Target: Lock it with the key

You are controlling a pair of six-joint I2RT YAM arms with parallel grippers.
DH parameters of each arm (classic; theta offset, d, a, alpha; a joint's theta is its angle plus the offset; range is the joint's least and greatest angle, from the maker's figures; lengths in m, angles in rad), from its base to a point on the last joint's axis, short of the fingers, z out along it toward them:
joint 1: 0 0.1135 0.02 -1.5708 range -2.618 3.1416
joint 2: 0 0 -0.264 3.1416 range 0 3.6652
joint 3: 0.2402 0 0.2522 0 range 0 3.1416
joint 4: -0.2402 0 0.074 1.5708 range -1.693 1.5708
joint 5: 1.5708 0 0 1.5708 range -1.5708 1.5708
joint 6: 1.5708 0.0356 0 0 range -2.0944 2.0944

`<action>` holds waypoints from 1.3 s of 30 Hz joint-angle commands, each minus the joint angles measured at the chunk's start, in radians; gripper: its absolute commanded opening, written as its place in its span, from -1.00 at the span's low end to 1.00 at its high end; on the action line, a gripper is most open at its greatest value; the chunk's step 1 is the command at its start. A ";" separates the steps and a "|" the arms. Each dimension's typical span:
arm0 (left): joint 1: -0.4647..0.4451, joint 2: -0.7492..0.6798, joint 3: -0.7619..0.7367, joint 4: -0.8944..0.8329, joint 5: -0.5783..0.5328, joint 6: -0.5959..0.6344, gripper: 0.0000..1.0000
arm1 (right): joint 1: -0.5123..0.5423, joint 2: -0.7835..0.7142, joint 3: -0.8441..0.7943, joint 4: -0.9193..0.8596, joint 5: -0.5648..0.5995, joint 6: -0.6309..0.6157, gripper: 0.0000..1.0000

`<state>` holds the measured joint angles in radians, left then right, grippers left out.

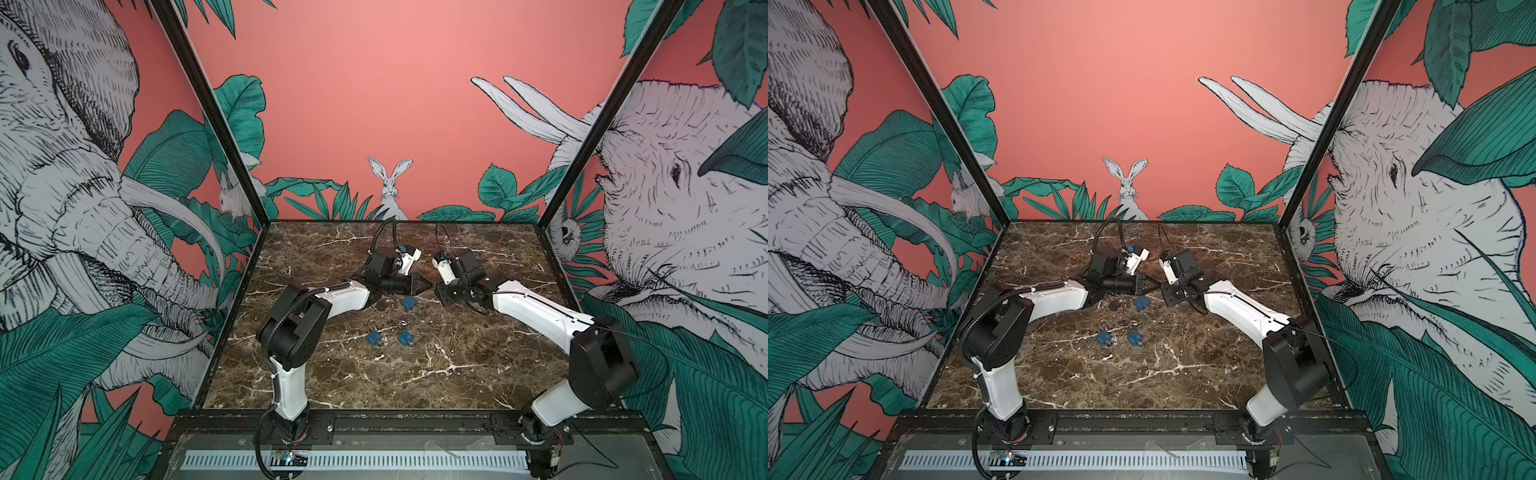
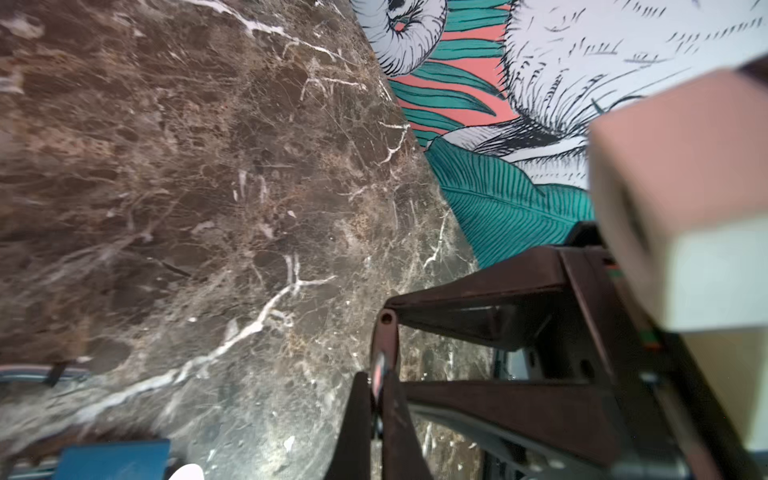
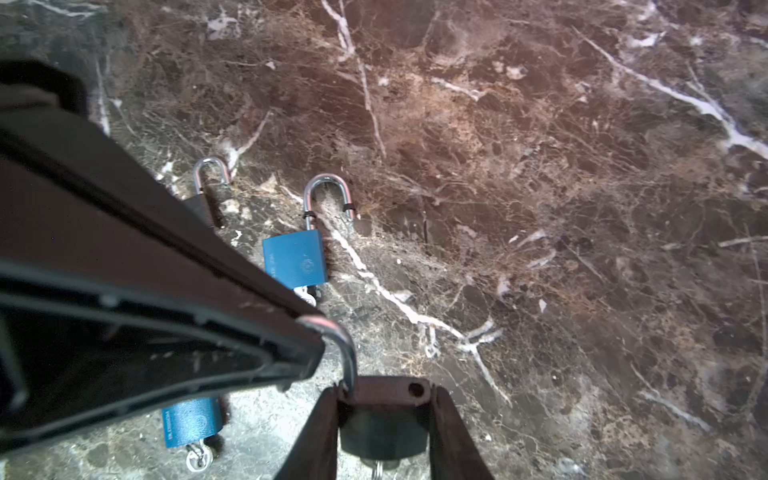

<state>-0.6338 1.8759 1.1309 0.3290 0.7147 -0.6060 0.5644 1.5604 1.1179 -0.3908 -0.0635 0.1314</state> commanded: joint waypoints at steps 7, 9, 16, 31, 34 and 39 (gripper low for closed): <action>-0.006 -0.002 -0.007 0.063 -0.017 -0.014 -1.00 | 0.014 -0.009 0.027 0.018 -0.052 0.035 -0.56; -0.006 0.005 -0.008 0.081 -0.009 -0.031 -1.00 | 0.014 -0.014 0.030 0.018 -0.054 0.038 -0.61; -0.006 0.002 -0.009 0.110 0.016 -0.061 -1.00 | 0.017 -0.044 0.016 0.021 -0.066 0.043 -0.58; -0.006 -0.055 -0.004 0.048 -0.026 -0.054 -1.00 | 0.019 -0.105 -0.052 0.071 -0.077 0.066 0.03; -0.006 -0.073 0.000 0.045 -0.044 -0.072 -1.00 | 0.019 -0.144 -0.082 0.086 -0.074 0.064 0.12; -0.006 -0.119 0.012 0.012 -0.076 -0.097 -1.00 | 0.018 -0.228 -0.141 0.105 -0.068 0.078 0.19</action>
<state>-0.6342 1.8484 1.1275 0.3401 0.6624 -0.6765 0.5762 1.3800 1.0061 -0.3302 -0.1211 0.1963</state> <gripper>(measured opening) 0.073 0.587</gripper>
